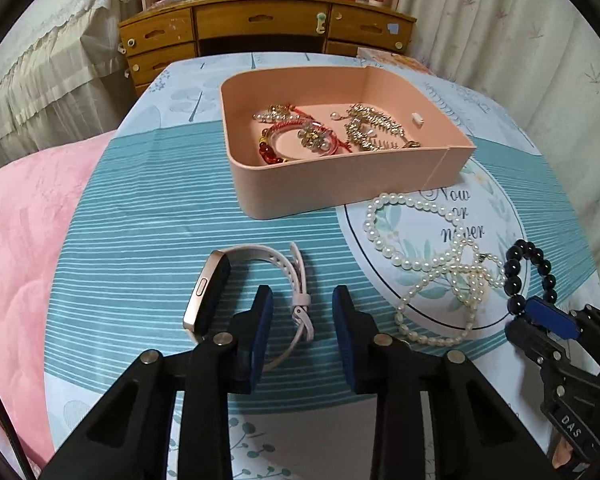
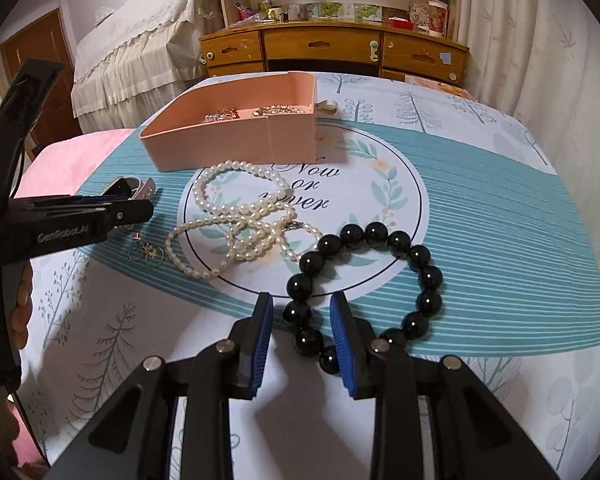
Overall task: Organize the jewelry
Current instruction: 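Grasp the white watch band with the left tool while the right tool grasps the black bead bracelet, then carry the watch with the left tool while the right tool carries the bracelet into the tray, then open both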
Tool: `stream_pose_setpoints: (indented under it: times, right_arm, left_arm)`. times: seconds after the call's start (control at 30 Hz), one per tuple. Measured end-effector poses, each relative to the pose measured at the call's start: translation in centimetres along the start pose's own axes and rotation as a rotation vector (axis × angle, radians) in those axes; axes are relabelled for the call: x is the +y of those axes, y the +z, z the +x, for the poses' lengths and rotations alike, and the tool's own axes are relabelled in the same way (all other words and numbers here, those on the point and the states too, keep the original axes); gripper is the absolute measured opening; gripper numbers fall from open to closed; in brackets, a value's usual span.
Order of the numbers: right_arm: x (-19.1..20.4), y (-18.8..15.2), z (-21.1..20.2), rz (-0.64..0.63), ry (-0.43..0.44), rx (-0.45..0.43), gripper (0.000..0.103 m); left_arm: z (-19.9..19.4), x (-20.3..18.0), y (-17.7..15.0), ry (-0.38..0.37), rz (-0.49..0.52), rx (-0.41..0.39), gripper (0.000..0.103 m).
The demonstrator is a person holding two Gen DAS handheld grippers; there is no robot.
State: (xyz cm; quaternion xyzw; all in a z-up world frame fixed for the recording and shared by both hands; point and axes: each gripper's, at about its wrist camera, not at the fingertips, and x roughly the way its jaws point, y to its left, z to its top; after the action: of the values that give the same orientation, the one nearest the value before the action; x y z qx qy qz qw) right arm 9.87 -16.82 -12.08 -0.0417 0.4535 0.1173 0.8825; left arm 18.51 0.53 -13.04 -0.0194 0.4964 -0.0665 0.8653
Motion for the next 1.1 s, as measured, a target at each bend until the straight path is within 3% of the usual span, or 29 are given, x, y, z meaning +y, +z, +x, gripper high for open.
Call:
stream_pose_setpoints:
  times: [0.03,0.1,0.4,0.63,0.9,1.1]
  right_arm:
    - [0.0,0.0,0.0,-0.003,0.003,-0.004,0.029]
    - [-0.1,-0.1,0.0,-0.004,0.012,-0.007,0.017]
    - [-1.2,0.4,-1.4,0.076,0.122,-0.023,0.015]
    - [-1.1,2.5,-4.8,0.109,0.248,-0.08,0.015]
    - [-1.0,5.8,-6.9,0.149,0.358,-0.112,0.015]
    - [-1.2,10.6,-6.9,0.16,0.342,-0.154,0.015]
  left_arm:
    - [0.0,0.1,0.0,-0.002,-0.006,0.001,0.024]
    - [0.1,0.3,0.2,-0.003,-0.022,0.002,0.009]
    - [-2.3,1.6,0.1,-0.041,-0.075,-0.071,0.007]
    - [-5.8,1.6,0.9,-0.079,-0.042,-0.106,0.007]
    - [-9.7,1.4,6.0,-0.1,-0.003,-0.161,0.007]
    - [-8.2,0.3,10.0,-0.127,0.005,-0.137,0.007]
